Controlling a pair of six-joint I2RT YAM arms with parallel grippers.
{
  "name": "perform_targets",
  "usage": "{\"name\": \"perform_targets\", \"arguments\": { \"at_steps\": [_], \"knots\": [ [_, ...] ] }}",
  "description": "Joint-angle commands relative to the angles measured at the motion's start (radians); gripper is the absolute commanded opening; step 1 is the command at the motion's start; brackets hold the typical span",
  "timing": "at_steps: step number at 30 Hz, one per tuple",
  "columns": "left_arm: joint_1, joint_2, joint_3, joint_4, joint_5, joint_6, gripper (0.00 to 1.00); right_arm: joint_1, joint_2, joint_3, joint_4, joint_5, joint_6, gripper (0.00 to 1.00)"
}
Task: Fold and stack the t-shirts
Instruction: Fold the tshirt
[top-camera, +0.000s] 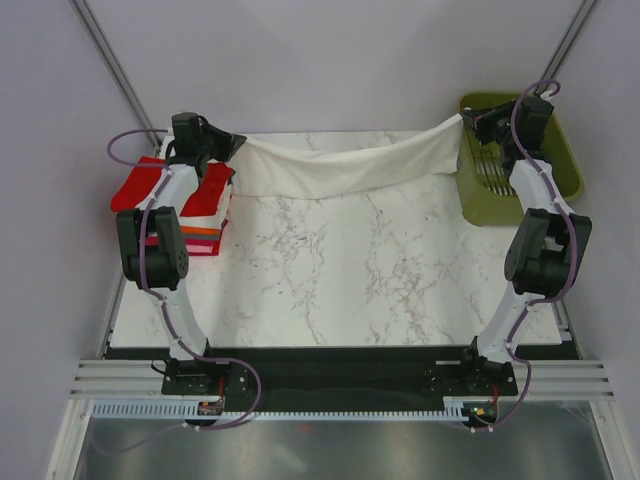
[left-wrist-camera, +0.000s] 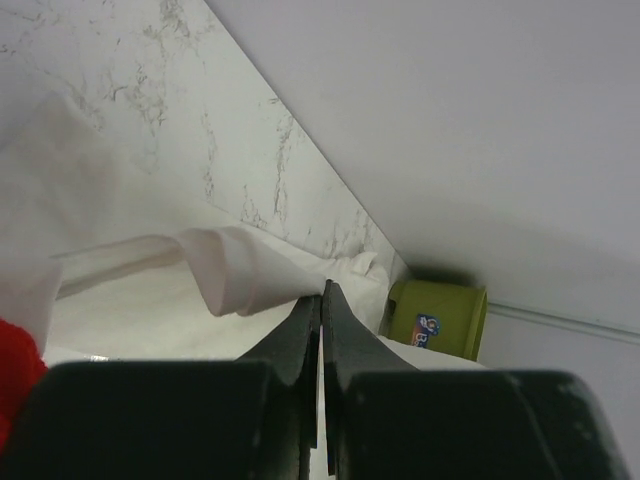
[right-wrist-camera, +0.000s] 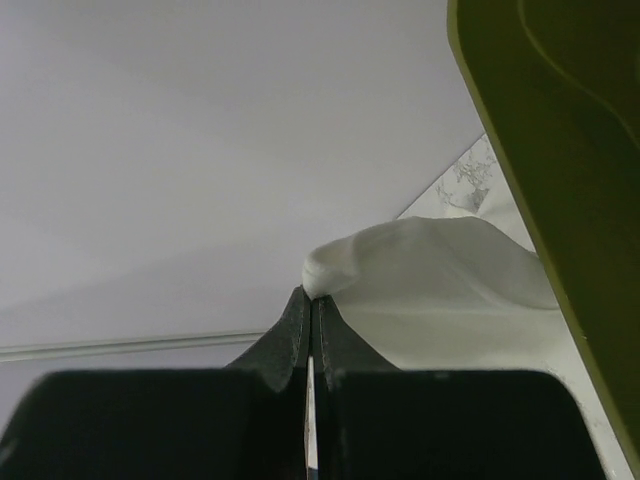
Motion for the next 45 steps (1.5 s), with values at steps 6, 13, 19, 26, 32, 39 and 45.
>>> {"name": "perform_targets", "arguments": {
  "at_steps": [6,13,19,26,32,39,45],
  "knots": [
    [-0.001,-0.127,-0.110,0.090,0.041,0.035,0.02,-0.006,-0.092,-0.078,0.042,-0.017,-0.050,0.00],
    [-0.028,-0.224,-0.236,0.094,0.044,0.058,0.02,-0.007,-0.242,-0.236,0.038,-0.001,-0.082,0.00],
    [-0.085,-0.284,-0.345,0.101,0.032,0.074,0.02,-0.033,-0.391,-0.420,0.033,0.049,-0.110,0.00],
    [-0.114,-0.402,-0.484,0.102,-0.004,0.098,0.02,-0.067,-0.529,-0.620,-0.012,0.071,-0.170,0.00],
    [-0.113,-0.561,-0.676,0.088,-0.060,0.095,0.02,-0.068,-0.628,-0.782,-0.018,0.098,-0.210,0.00],
    [-0.108,-0.713,-0.912,0.096,-0.065,0.130,0.02,-0.068,-0.812,-0.949,-0.093,0.174,-0.276,0.00],
    [-0.097,-0.853,-1.103,0.085,-0.096,0.149,0.02,-0.068,-0.970,-1.135,-0.192,0.289,-0.300,0.00]
  ]
}}
